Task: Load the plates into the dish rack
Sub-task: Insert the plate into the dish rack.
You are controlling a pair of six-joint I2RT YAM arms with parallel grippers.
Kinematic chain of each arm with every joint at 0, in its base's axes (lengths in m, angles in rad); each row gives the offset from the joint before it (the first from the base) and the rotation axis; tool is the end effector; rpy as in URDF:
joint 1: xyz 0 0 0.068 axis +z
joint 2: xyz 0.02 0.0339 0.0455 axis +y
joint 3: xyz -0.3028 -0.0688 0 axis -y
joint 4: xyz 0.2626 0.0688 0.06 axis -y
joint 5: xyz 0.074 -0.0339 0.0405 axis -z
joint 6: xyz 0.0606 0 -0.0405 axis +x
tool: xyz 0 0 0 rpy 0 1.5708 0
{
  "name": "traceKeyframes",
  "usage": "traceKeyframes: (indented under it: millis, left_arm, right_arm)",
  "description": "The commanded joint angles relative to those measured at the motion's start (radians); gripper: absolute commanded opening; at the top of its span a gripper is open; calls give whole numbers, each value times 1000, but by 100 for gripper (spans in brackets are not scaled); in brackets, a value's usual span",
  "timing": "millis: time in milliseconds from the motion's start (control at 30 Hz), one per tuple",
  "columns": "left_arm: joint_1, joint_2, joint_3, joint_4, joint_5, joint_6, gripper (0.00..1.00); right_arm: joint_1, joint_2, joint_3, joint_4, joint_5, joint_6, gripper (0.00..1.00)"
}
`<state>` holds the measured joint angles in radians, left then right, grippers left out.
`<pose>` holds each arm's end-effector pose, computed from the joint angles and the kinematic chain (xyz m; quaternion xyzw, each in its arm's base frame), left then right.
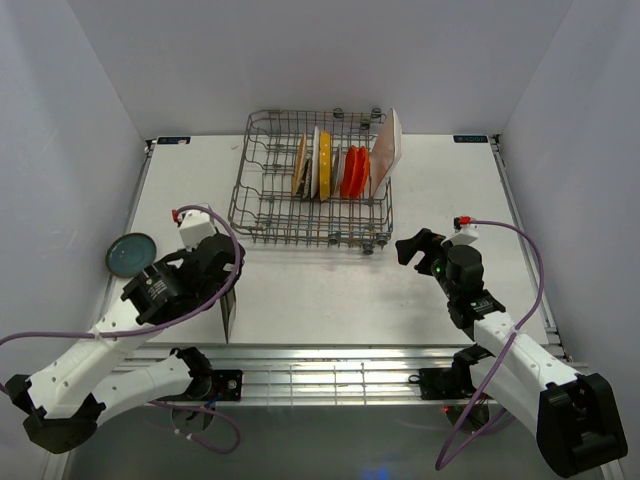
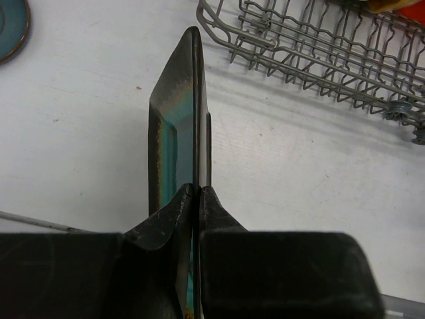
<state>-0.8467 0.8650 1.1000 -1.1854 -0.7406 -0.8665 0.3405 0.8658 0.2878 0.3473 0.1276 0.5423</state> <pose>0.1194 -0.0733 0.3669 -0.1193 0.8866 0.0107 0.4468 0.1977 0.0619 0.2202 0.1182 0.7742 0.2196 0.5817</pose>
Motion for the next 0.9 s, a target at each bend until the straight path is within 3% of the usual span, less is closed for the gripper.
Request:
traceKeyframes:
  millis: [0,133,567,867]
  left_arm:
    - [-5,-20,96,145,-46,72,0]
    - [-5,-17,129,228,-8,135,0]
    - [-3,123,340,259,18,251,0]
    - [-3,183,379,348,52,320,0]
  right_arm:
    - [-1,-5,22,48,4,-15,94]
    - [-1,-7,22,47,4,-16,94]
    - [-1,-8,22,48,3,-15,94]
    - [-1,-10,22,48,3,-15,94]
